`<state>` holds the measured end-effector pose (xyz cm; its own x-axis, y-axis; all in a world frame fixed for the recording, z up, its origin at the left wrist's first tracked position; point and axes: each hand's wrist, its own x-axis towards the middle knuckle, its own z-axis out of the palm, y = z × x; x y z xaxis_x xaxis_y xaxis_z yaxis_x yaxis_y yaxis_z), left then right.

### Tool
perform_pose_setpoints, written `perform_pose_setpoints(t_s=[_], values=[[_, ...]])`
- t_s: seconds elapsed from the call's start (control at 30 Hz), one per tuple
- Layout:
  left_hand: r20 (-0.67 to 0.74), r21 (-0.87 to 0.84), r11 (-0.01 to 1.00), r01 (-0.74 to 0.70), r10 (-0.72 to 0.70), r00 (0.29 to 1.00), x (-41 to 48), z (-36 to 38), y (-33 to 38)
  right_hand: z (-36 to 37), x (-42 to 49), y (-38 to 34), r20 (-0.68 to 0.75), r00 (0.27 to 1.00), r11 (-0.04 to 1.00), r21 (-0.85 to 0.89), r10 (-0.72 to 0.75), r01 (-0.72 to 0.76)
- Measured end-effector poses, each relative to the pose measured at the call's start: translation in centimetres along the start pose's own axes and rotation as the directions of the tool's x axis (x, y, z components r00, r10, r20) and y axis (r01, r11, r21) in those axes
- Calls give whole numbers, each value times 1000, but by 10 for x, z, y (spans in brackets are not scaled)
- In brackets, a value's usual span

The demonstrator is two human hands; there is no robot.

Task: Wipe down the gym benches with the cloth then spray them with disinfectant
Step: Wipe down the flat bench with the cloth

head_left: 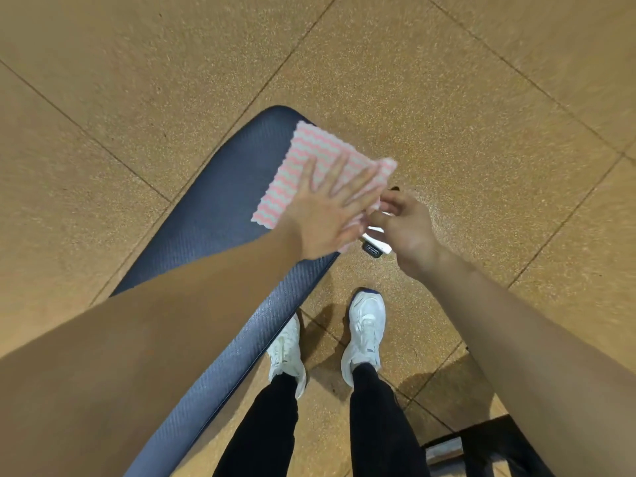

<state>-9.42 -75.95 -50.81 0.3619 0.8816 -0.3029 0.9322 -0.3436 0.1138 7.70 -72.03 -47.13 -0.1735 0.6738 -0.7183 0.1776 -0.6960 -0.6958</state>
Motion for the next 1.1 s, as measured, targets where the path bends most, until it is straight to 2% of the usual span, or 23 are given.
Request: perform_pose_setpoints(t_s=[0.13,0.2,0.27,0.37,0.43,0.5,0.53,0.6,0.67,0.77,0.83,0.9,1.0,1.03,1.1], values=[[7,15,990,-140,140,990,5,-6,-21,-2,7,2,-120,990,995,-46,77,-83],[7,-22,994,-103,103,995,12,-13,-34,2,11,2,-226,974,988,-136,34,-66],[6,-77,997,0,0,1000,22,-23,-48,9,14,0,-292,952,959,-282,-97,12],[23,-84,992,98,-96,995,34,-39,-78,24,15,-7,-186,928,841,-505,-324,192],[25,-69,988,135,-133,991,35,-44,-98,35,16,-13,-39,882,687,-643,-470,338],[20,-121,960,251,-250,968,29,-42,-113,47,21,-22,73,831,533,-736,-551,418],[24,-184,924,335,-336,941,24,-40,-117,54,24,-27,108,821,488,-758,-561,433],[15,-380,814,439,-469,883,10,-35,-123,70,31,-36,176,810,426,-778,-559,463],[-70,-585,712,389,-522,850,-8,-33,-123,89,40,-45,268,795,350,-789,-544,505],[-167,-770,568,290,-619,767,-46,-32,-118,119,55,-57,390,800,265,-798,-456,541],[-105,-793,483,371,-708,699,-79,-23,-118,137,66,-62,456,805,192,-813,-380,551],[16,-733,415,539,-781,624,-118,-11,-118,154,75,-67,493,817,95,-837,-300,540],[163,-648,295,702,-847,507,-174,5,-112,176,86,-82,476,857,-7,-875,-199,485],[194,-638,262,724,-855,481,-188,8,-108,183,89,-89,462,874,-31,-886,-149,463],[238,-636,233,735,-848,474,-204,11,-100,194,92,-100,447,893,-101,-892,-47,441]])
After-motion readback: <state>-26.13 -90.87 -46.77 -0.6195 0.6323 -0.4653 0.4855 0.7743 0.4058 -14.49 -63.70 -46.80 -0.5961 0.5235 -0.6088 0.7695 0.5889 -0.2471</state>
